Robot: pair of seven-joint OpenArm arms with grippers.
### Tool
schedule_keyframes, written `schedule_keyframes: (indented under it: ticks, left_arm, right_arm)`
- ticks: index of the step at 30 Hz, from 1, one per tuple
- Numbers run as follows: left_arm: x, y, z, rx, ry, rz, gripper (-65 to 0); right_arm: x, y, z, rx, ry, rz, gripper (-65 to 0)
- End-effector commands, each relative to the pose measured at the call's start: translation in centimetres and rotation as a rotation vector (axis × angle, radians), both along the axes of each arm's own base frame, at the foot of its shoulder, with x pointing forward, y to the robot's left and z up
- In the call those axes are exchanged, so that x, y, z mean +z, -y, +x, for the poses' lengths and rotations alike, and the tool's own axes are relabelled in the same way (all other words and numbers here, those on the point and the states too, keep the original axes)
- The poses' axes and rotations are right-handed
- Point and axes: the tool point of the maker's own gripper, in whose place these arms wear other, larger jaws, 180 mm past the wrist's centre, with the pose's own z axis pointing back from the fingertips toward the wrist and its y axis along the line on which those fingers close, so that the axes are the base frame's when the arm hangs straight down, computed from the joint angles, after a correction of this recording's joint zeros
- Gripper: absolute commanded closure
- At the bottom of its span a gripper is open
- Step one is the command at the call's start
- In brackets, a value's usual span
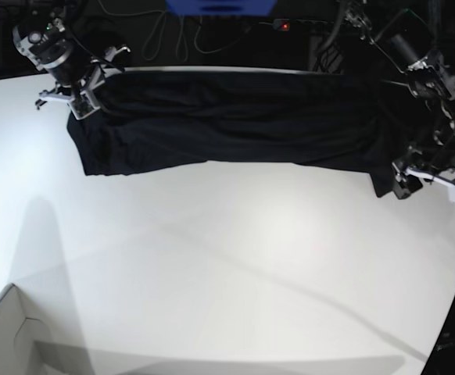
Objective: Layout the t-shirt on the table in an organized manner, then fold the t-shirt properly
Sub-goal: 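Move the left gripper to the folded shirt corner and pinch it, then hold both ends of the black strip and pull them apart to straighten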
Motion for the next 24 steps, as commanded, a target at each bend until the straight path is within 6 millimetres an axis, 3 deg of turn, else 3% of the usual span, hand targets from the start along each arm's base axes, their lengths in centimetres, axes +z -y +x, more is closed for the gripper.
schedule_keyframes:
  ticks: [1,7,12,17,24]
  left_arm:
    - [1.7,-0.8,0.9,0.004,0.05,0.03,-50.2]
    - [1.0,1.0,1.4,-0.046,0.022,0.041,-50.1]
    - [0.7,1.4,1.5,-0.061,0.007,0.051,-49.1]
    - [0.7,1.2,1.3,-0.053,0.011,0.047,-33.7]
    - [0.7,0.7,1.0,-0.03,0.046,0.064,-40.7]
  right_arm:
    - [0.9,0.0,0.5,0.003,0.037,0.008,0.0]
    - [0.9,0.0,0.5,0.003,0.037,0.008,0.0]
    - [0.9,0.0,0.5,0.003,0.037,0.008,0.0]
    - [0.9,0.0,0.5,0.003,0.037,0.008,0.0]
    - [0.9,0.0,0.5,0.003,0.037,0.008,0.0]
